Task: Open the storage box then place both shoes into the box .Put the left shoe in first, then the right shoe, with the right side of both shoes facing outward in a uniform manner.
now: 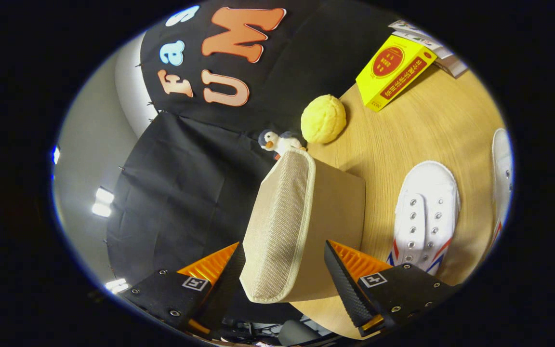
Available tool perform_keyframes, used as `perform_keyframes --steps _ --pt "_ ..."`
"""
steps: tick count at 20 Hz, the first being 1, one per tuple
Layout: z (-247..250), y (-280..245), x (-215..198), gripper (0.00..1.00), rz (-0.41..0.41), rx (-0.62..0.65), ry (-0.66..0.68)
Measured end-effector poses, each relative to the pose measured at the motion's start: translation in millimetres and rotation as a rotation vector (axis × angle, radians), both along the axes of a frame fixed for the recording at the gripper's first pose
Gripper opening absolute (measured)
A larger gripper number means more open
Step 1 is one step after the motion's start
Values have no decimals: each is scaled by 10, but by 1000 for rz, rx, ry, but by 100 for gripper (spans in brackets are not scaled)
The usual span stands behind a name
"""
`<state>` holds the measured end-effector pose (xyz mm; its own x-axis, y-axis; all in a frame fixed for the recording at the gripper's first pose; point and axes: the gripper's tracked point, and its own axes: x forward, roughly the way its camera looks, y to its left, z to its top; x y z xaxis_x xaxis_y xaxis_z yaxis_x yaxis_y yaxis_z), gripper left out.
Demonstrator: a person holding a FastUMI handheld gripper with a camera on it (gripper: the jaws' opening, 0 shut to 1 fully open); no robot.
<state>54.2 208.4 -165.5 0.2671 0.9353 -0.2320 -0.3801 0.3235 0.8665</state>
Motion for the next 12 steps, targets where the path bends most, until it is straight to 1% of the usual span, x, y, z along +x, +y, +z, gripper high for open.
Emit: perform_keyframes --steps 4,6,8,10,12 --pt "-97 91 -48 98 55 27 73" --pt "-21 115 -45 98 57 77 109" --pt "50 130 -54 97 63 107 111" --pt "114 129 -128 94 82 124 118" --pt "97 118 -157 86 89 107 104"
